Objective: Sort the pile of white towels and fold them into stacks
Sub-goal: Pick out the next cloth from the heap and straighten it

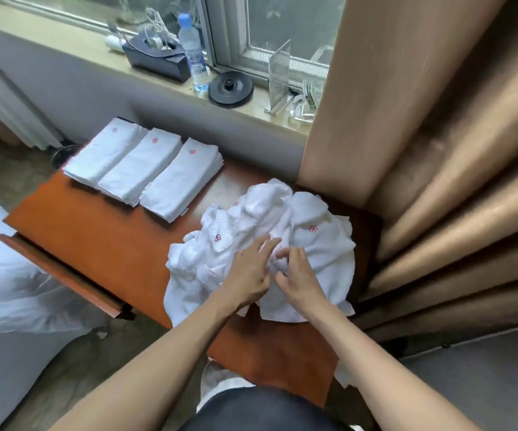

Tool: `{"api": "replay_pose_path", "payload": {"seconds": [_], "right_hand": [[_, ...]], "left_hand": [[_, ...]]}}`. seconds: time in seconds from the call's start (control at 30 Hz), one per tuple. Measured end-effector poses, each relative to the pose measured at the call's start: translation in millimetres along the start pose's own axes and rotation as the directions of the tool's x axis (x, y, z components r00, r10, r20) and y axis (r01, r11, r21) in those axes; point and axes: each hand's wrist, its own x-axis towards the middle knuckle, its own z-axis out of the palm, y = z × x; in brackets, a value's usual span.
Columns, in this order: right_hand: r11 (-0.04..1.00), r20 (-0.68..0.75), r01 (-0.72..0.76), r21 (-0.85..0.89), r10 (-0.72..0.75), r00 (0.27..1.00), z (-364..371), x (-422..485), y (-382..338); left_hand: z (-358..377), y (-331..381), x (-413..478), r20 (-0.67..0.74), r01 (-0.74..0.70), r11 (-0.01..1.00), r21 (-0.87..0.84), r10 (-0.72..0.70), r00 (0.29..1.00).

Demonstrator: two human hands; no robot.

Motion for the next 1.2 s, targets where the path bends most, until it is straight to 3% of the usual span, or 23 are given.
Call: {"api": "replay_pose_path", "payload": {"seconds": [0.23,0.37,0.5,0.67,0.77,0.83,0.9,0.97,1.07,1.2], "right_hand": [[0.992,-0.035,0.09,0.084,-0.088,0.996,-60.3,-0.3,-4.0],[0.984,-0.086,0.138,0.11,-0.129,0.988,-93.2,-3.3,-3.1],[0.978,-0.103,0.144,0.148,-0.13,0.986,-117.5,-14.5,3.8],[0.976,-0.197,0.177,0.128,-0.15,0.969,-151.3,-23.3,10.5],[0.96,-0.313,0.26,0.106,-0.216,0.925,-173.1,-20.7,4.8],[0.944,-0.361,0.313,0.103,-0.258,0.896,-186.2,-17.1,-5.9],[0.934,-0.372,0.341,0.104,-0.281,0.885,-194.7,-14.9,-16.8],[0.934,-0.377,0.345,0.088,-0.29,0.88,-198.4,-15.6,-22.5],[0.939,-0.425,0.34,0.051,-0.288,0.858,-209.7,-19.9,-26.2],[0.953,-0.494,0.302,0.033,-0.247,0.834,-224.3,-34.1,-23.8]], "left_hand": [[-12.7,32.6,15.1,-0.109,0.002,0.992,-0.124,-0.016,0.994],[-26.8,54.8,28.0,-0.278,-0.047,0.986,-0.16,0.001,0.961],[-41.0,83.0,33.8,-0.36,-0.104,0.982,-0.155,0.042,0.932],[-59.6,128.8,35.9,-0.418,-0.238,0.97,-0.044,0.198,0.887],[-82.7,143.1,39.9,-0.442,-0.286,0.944,0.163,0.329,0.835],[-97.6,143.6,45.2,-0.365,-0.239,0.881,0.408,0.397,0.842],[-104.8,139.5,48.6,-0.308,-0.096,0.833,0.545,0.305,0.901],[-107.4,135.3,47.9,-0.352,0.022,0.858,0.514,0.187,0.917],[-115.3,135.1,49.7,-0.472,0.059,0.892,0.447,0.18,0.863],[-127.1,134.6,48.2,-0.522,0.1,0.897,0.431,0.158,0.838]]}}
